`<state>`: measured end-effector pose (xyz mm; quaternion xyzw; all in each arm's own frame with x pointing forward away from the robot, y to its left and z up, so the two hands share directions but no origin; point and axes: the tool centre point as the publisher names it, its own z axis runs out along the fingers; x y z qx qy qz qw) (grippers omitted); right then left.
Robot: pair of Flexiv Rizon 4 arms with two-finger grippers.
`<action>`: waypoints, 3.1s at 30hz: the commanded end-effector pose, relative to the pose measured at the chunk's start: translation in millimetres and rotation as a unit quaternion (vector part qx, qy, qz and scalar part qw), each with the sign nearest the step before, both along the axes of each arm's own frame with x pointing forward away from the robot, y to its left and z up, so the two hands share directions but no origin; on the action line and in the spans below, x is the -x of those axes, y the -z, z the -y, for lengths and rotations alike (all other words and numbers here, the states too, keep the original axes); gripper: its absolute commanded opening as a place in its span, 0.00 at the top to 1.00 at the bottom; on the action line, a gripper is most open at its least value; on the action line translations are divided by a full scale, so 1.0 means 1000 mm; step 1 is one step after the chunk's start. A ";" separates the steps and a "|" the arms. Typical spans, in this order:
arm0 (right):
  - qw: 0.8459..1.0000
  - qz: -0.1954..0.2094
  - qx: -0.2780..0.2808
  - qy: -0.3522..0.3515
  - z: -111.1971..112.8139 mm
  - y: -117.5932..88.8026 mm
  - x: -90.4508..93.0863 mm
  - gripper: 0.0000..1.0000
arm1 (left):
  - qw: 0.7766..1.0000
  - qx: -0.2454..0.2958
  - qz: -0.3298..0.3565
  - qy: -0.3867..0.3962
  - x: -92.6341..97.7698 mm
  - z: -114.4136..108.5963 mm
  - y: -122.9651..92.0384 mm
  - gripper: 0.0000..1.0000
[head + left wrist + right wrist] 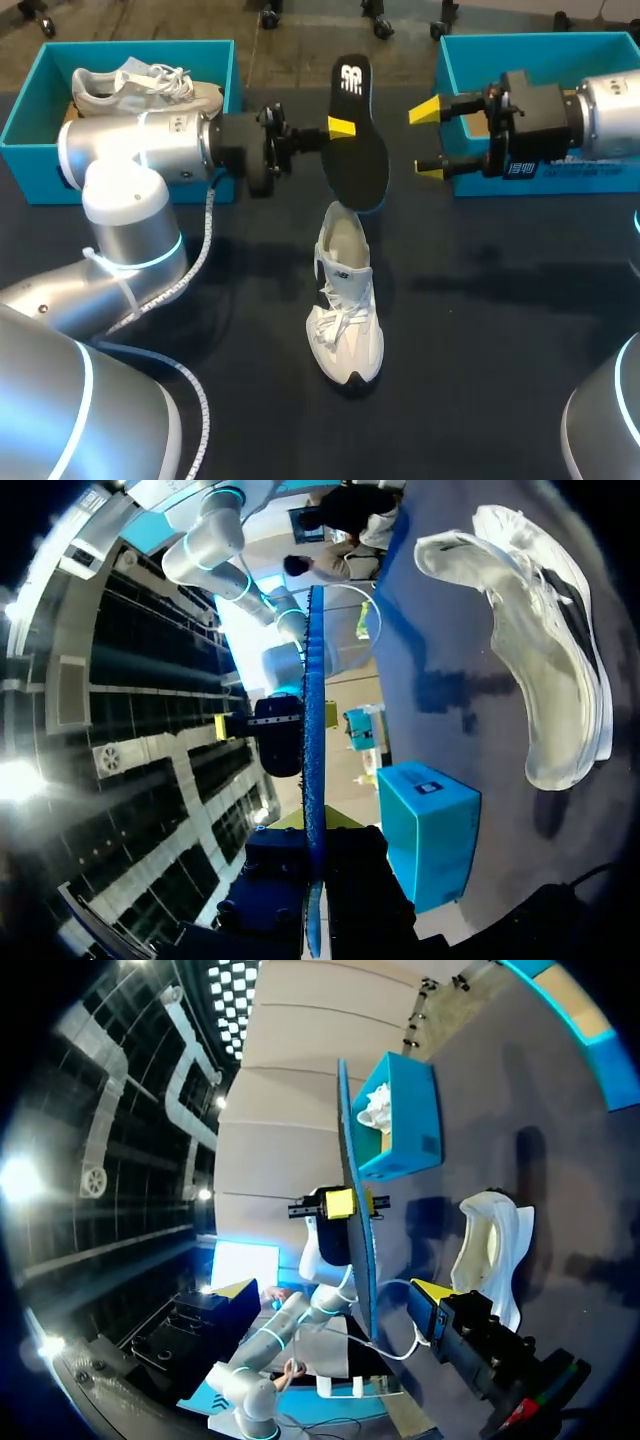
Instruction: Take the shoe out of the shoebox, open the shoe tongue, remove and reinsert the insole, then place the shoe into the shoebox
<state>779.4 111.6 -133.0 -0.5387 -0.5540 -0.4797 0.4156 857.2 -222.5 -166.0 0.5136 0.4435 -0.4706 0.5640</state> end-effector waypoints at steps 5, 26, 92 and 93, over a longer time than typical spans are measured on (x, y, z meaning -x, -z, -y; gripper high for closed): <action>1.000 -0.001 0.006 -0.016 -0.020 0.010 -0.010 0.06 | 1.000 -0.006 -0.027 -0.002 0.005 0.011 -0.005 1.00; 1.000 0.005 0.000 -0.027 -0.039 0.016 -0.017 0.69 | 1.000 0.005 -0.031 -0.002 0.010 0.026 -0.011 1.00; 0.922 0.386 0.032 -0.015 -0.029 0.083 -0.071 1.00 | 0.814 -0.248 -0.496 -0.175 0.037 -0.089 0.106 0.00; 0.919 0.392 0.030 -0.019 -0.031 0.086 -0.073 1.00 | 0.804 -0.248 -0.511 -0.176 0.039 -0.089 0.110 0.00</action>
